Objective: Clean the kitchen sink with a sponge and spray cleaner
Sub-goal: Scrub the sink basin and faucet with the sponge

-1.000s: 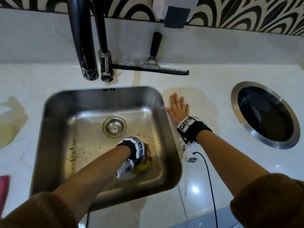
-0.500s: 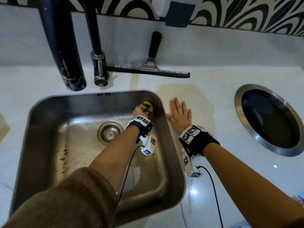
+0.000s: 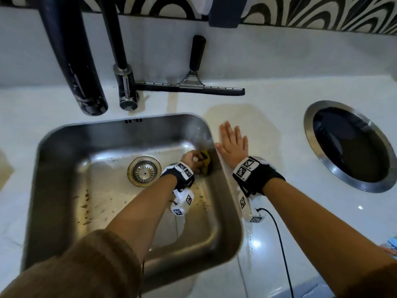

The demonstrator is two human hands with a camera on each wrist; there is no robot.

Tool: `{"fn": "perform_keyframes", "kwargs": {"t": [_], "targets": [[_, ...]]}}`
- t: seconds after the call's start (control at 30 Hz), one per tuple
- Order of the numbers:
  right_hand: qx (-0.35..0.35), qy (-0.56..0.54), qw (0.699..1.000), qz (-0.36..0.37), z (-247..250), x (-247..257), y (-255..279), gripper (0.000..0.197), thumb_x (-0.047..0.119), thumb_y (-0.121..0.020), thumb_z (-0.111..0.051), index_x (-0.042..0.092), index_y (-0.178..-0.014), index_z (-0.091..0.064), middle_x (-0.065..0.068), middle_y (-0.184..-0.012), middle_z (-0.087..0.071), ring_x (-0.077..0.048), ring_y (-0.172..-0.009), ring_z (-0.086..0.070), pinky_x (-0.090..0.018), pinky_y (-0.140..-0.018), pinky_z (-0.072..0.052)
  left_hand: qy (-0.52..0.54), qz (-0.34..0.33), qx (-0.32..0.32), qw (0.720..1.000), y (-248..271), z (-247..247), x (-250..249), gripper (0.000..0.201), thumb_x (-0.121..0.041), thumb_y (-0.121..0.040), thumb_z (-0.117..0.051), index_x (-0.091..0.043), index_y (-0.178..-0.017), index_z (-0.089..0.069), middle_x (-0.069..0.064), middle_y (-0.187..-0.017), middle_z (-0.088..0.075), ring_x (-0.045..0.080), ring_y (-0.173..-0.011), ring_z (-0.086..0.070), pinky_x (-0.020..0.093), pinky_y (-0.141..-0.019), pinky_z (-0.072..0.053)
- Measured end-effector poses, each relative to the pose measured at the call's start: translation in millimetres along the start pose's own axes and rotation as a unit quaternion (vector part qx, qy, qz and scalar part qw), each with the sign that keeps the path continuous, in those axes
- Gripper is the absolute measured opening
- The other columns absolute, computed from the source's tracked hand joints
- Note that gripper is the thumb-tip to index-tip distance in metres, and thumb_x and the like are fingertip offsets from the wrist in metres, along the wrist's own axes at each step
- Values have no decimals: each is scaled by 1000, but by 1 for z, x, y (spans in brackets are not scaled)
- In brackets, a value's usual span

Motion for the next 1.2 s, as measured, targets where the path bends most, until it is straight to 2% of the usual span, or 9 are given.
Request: {"fn": "perform_keyframes", "kwargs": {"t": [0.07,0.13,0.3,0.5,0.63,0.73,0.83,0.97,1.2], "targets": [[0,-3,1000,1,1,1,0,60,40,-101,-23,27,-150,9,8,-157,20,-20,-145,19,-44,-116,12,23,-5,-20,1000,-6,9,1,10,1,-86,-58,-9,-86,-60,7,-83,-53,16,-68,-52,20,-61,-48],[-3,1,1000,0,1,1,0,60,40,-101,-23,26,-150,9,8,-157,20,-20,-145,19,-44,-116,12,78,-19,-118,990,-15,37,2,27,5,-80,-63,-19,-70,-54,9,-89,-55,19,-82,-52,27,-77,-54],[-4,0,1000,3,-1,0,-1,60,42,-101,-23,27,-149,8,8,-157,19,-19,-145,19,-44,-116,11,26,-25,-218,975,-30,73,-16,23,7,-79,-59,-15,-81,-55,7,-97,-49,20,-85,-50,24,-82,-44],[-12,4,1000,4,-2,-3,-4,60,43,-100,-22,28,-149,10,10,-157,20,-19,-145,19,-44,-116,12,-73,-40,-112,990,-42,33,-21,28,0,-85,-60,2,-113,-60,6,-109,-44,32,-115,-50,26,-94,-39],[-10,5,1000,4,-3,-3,-3,61,43,-100,-22,27,-149,10,9,-157,20,-20,-145,20,-45,-116,12,88,-55,-108,989,-28,19,-21,12,3,-87,-51,-8,-85,-55,7,-93,-47,26,-86,-51,20,-62,-48],[-9,8,1000,6,-2,-2,-2,61,43,-100,-22,27,-149,10,9,-157,20,-20,-145,20,-45,-116,12,241,31,-104,964,-10,9,-7,17,-14,-92,-46,-15,-75,-50,6,-72,-48,22,-62,-49,24,-53,-40],[-3,9,1000,5,-3,-2,-2,60,43,-101,-21,27,-149,11,9,-157,20,-20,-145,20,-45,-116,12,154,19,-13,988,2,-6,-10,24,-9,-90,-54,-20,-70,-47,5,-82,-49,20,-72,-50,29,-64,-42],[-1,20,1000,-3,-3,-2,-3,60,42,-101,-21,27,-149,11,8,-157,20,-21,-145,19,-44,-116,12,-98,-56,48,992,18,-29,-7,12,3,-80,-65,1,-91,-60,18,-108,-52,31,-97,-53,35,-87,-46],[13,22,1000,-9,-3,0,-2,60,42,-101,-21,25,-149,12,7,-157,21,-23,-145,20,-45,-116,12,-150,-64,95,982,58,-57,4,22,-4,-79,-68,3,-99,-61,16,-115,-50,34,-107,-52,33,-91,-42]]}}
Point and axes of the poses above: each hand's wrist, its own y-axis away from the middle knuckle, its own z-axis out of the back of the hand, x = y × z, the point moved 10 cm from there along -y, towards the middle knuckle
